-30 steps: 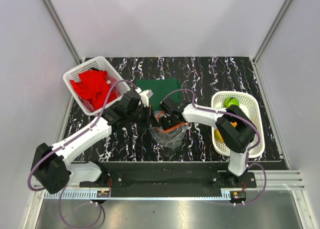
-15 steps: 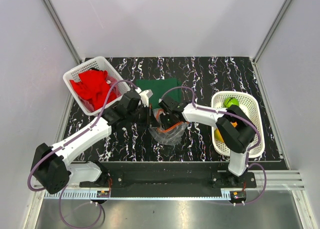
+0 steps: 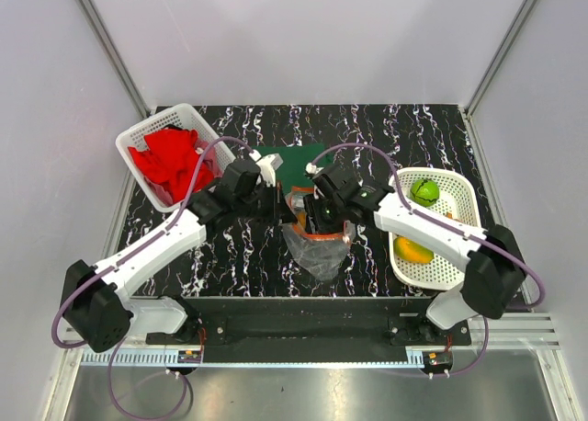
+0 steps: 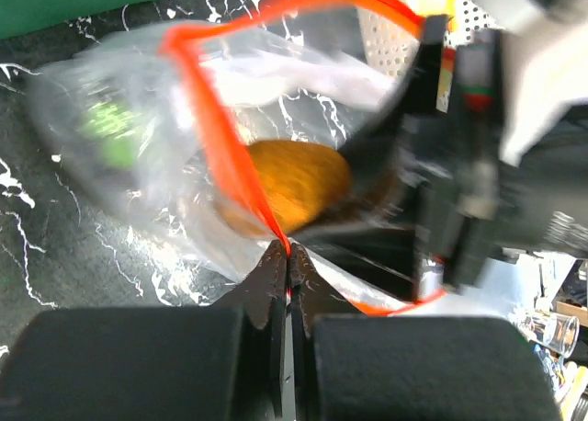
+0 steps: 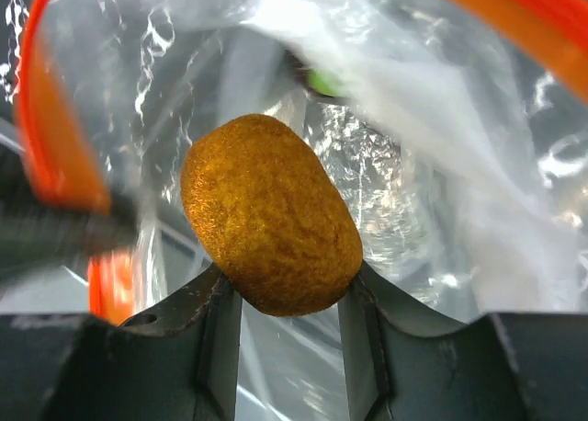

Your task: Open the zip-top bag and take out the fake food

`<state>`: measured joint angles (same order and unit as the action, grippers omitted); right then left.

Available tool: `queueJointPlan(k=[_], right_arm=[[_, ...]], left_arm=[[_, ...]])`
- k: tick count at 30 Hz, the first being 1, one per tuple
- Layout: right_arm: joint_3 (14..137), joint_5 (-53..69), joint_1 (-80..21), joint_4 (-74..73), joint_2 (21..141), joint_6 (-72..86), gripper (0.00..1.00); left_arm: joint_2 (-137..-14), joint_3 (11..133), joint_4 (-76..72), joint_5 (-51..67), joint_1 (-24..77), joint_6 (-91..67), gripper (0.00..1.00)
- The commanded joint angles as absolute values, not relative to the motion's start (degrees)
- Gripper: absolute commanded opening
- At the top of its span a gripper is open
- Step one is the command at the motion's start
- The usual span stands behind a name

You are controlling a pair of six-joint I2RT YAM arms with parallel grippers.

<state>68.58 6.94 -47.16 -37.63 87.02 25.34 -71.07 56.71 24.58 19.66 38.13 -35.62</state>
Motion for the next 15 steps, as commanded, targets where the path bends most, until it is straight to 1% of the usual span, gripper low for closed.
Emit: queueJointPlan(k=[1, 5, 10, 15], right_arm=[[72.3, 3.7, -47.4, -44.5, 82.2, 25.7, 0.01], [76.8, 1.4, -47.3, -46.5, 79.4, 26.0, 0.00], [81.8, 1.5, -47.3, -46.3, 79.3, 26.5, 0.00], [87.3, 2.1, -47.2, -46.4, 85.2, 27.3, 0.00]], left_arm=[[-72.2, 59.6, 23.6, 18.8, 38.0, -34.5, 0.00], [-72.3, 59.3, 23.6, 18.5, 38.0, -35.0, 0.00], [-72.9, 60.4, 23.4, 20.0, 38.1, -35.7, 0.00], [-72.9, 62.9, 23.3, 20.2, 38.8, -36.8, 0.00]])
